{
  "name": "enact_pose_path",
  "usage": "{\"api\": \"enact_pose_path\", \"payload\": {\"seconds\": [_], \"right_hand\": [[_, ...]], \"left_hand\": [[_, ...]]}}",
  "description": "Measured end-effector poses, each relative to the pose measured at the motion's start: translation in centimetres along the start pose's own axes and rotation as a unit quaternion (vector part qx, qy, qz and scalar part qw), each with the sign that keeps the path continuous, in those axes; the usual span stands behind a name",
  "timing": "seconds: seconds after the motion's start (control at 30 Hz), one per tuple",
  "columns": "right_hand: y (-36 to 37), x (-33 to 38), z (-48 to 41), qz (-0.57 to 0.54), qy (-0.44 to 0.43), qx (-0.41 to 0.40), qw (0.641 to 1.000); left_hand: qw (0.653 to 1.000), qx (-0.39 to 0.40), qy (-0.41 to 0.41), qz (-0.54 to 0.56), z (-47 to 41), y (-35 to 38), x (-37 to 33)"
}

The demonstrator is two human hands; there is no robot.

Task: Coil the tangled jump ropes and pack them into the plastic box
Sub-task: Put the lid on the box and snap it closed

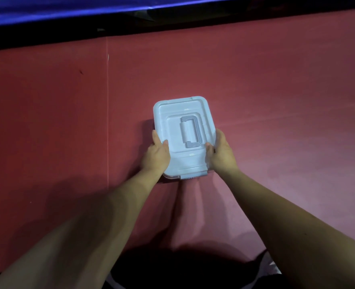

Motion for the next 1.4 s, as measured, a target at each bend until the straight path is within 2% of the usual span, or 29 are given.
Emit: {"api": "enact_pose_path", "payload": {"seconds": [0.17,0.37,0.57,0.67,0.73,0.93,1.17,1.4], "right_hand": [[-0.3,-0.1,1.7,-0.108,0.063,-0.015,0.992],[-1.1,-0.3,2.1,-0.24,0.023,0.072,0.968],[1.7,-4.2,4.3,-0.179,0.046,0.028,0.982],[1.4,-4.2,4.7,-0.149,0.011,0.025,0.989],[1.4,-4.0,4.9,-0.166,0.009,0.029,0.986],[2.0,-4.6,5.6,-0.151,0.055,0.021,0.987],[2.3,-4.6,6.2,-0.094,0.077,0.004,0.993],[1.8,-4.1,7.6,0.07,0.03,-0.008,0.997]], "left_hand": [[0.999,-0.024,-0.021,0.005,-0.7,-0.4,-1.1],[0.997,-0.046,-0.008,-0.063,-1.3,-1.4,-2.4],[0.999,-0.034,-0.028,-0.012,-1.1,0.2,-1.3],[0.999,-0.04,-0.026,-0.026,-0.9,0.1,-1.3],[0.999,-0.031,-0.032,-0.01,-0.9,0.0,-1.5],[0.997,-0.038,-0.056,0.033,-0.3,0.2,-1.5],[0.995,0.002,-0.054,0.081,0.9,0.6,-0.6],[0.996,-0.006,-0.053,0.078,1.3,1.1,-0.9]]}}
Point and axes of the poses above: each hand's wrist, its own z-axis away from the middle knuckle, its own y-axis out of the palm, x = y × z, the point moved 1 cm from there along -z, towards the middle knuckle, and after that the axes turned 7 degrees about -z, right-handed, at the moved point
